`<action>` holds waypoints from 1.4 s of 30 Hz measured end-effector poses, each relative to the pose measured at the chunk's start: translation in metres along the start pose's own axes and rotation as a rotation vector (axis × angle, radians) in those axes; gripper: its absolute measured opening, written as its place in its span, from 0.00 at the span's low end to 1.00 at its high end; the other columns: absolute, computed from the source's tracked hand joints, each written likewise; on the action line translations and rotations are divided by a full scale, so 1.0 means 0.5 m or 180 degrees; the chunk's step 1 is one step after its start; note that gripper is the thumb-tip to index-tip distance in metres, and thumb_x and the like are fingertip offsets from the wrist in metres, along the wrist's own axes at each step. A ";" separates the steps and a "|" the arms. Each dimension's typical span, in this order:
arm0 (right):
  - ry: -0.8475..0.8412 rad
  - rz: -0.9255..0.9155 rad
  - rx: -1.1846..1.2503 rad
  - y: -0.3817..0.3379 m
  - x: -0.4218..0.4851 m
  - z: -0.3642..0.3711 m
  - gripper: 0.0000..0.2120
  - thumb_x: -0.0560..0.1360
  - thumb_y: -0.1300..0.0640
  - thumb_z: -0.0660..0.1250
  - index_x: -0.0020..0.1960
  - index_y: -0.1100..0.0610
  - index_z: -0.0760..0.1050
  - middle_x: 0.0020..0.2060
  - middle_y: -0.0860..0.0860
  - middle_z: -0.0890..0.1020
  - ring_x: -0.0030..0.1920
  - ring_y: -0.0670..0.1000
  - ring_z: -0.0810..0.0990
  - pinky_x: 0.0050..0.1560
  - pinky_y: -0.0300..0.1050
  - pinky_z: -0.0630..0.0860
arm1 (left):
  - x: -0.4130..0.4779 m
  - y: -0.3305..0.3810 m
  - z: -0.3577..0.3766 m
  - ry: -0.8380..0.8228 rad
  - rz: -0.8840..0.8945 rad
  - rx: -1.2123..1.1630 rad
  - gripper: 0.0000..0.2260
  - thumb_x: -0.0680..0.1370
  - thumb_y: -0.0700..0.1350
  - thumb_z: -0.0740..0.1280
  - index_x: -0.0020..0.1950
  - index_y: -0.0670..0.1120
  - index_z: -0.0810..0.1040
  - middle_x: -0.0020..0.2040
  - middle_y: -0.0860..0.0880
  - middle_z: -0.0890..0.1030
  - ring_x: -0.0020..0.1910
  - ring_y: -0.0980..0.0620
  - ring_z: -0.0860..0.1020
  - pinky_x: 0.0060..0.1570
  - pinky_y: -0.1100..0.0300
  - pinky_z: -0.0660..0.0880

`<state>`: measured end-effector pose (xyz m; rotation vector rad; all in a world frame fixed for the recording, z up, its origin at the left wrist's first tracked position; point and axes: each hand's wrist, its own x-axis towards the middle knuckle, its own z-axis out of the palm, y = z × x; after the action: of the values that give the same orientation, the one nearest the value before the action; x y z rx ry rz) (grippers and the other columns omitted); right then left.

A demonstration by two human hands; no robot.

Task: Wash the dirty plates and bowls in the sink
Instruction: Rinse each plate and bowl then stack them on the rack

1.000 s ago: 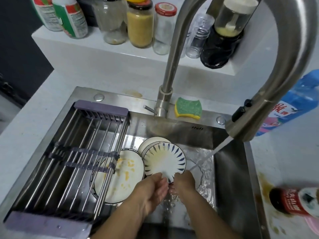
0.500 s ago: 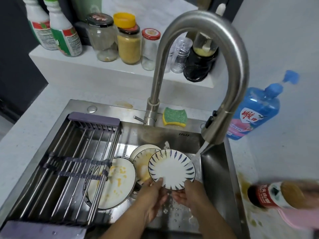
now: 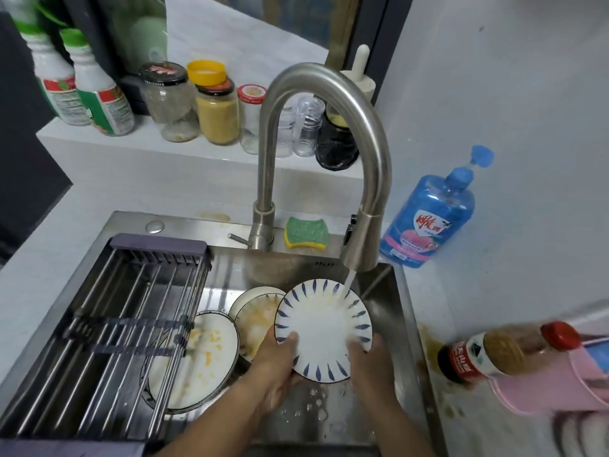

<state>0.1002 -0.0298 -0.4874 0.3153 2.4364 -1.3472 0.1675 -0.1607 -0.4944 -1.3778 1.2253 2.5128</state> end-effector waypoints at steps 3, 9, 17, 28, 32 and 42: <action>-0.0027 -0.0072 -0.0170 0.001 0.018 -0.009 0.09 0.84 0.58 0.57 0.60 0.56 0.74 0.51 0.54 0.82 0.46 0.50 0.81 0.35 0.40 0.77 | 0.007 -0.008 -0.001 0.0105 0.0132 0.0136 0.11 0.85 0.46 0.62 0.66 0.50 0.77 0.55 0.47 0.87 0.53 0.43 0.85 0.54 0.39 0.82; 0.0321 0.0045 0.0323 0.007 0.005 0.022 0.08 0.85 0.54 0.55 0.51 0.52 0.72 0.47 0.53 0.81 0.45 0.53 0.81 0.50 0.55 0.82 | -0.003 -0.015 0.017 0.0057 0.0289 -0.0065 0.12 0.80 0.39 0.71 0.64 0.44 0.80 0.54 0.43 0.87 0.53 0.39 0.85 0.56 0.36 0.80; 0.0445 -0.0626 -0.0418 -0.002 0.019 0.031 0.16 0.82 0.59 0.61 0.70 0.57 0.72 0.63 0.54 0.79 0.54 0.50 0.77 0.47 0.41 0.74 | -0.016 -0.010 0.011 0.0039 0.0351 -0.0154 0.10 0.83 0.38 0.65 0.64 0.43 0.79 0.53 0.42 0.87 0.53 0.40 0.86 0.57 0.39 0.80; -0.0575 -0.2783 -0.2382 -0.041 0.041 0.052 0.28 0.84 0.45 0.42 0.82 0.49 0.58 0.82 0.49 0.55 0.82 0.52 0.51 0.81 0.56 0.48 | -0.021 0.051 0.027 -0.0664 0.0180 0.0227 0.23 0.83 0.65 0.54 0.67 0.52 0.76 0.57 0.46 0.86 0.55 0.47 0.85 0.43 0.52 0.82; -0.1529 -0.3123 -0.2284 -0.032 -0.019 0.021 0.26 0.85 0.44 0.43 0.83 0.44 0.51 0.82 0.41 0.49 0.81 0.42 0.42 0.81 0.47 0.40 | -0.013 0.058 0.021 -0.0612 0.0208 0.0383 0.30 0.79 0.70 0.54 0.68 0.51 0.77 0.57 0.45 0.86 0.56 0.48 0.84 0.50 0.54 0.78; -0.0806 -0.2685 -0.3222 0.055 0.032 -0.055 0.33 0.83 0.37 0.39 0.79 0.53 0.63 0.79 0.49 0.64 0.80 0.49 0.58 0.81 0.59 0.43 | -0.014 0.061 -0.002 -0.0249 0.0234 0.0531 0.17 0.84 0.62 0.55 0.59 0.54 0.76 0.50 0.53 0.86 0.49 0.49 0.85 0.38 0.52 0.83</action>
<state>0.0901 0.0087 -0.5012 -1.1322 2.7113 -0.1430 0.1612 -0.1801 -0.4706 -1.2076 1.4569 2.4193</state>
